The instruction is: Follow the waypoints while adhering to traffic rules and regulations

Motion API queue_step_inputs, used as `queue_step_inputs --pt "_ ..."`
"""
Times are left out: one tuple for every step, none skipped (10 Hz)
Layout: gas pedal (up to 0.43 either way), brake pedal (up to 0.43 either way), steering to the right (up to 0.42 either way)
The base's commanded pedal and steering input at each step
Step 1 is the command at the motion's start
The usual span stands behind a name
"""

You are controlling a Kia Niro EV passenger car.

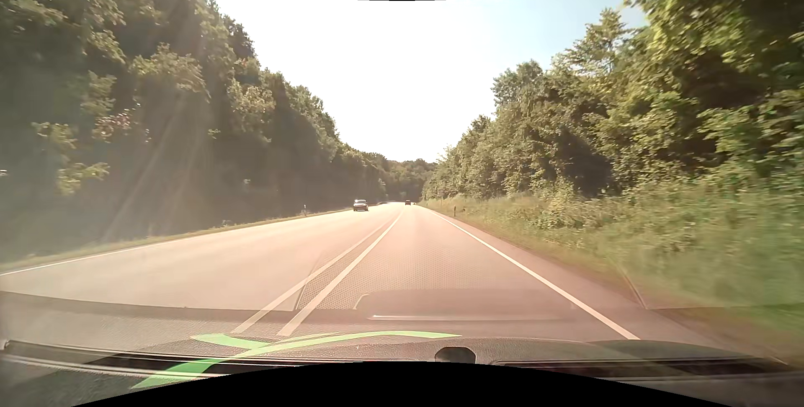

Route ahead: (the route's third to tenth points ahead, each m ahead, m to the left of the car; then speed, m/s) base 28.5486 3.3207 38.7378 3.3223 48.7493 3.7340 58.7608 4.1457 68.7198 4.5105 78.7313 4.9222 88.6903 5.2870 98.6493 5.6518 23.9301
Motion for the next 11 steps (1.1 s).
queue_step_inputs --pt "0.067 0.000 -0.004" --pt "0.079 0.000 -0.004" --pt "0.079 0.000 -0.004" --pt "0.079 0.000 -0.005" --pt "0.079 0.000 -0.005" --pt "0.079 0.000 -0.005" --pt "0.079 0.000 -0.005" --pt "0.079 0.000 -0.005" --pt "0.079 0.000 -0.005" --pt "0.098 0.000 -0.005" --pt "0.098 0.000 -0.005"
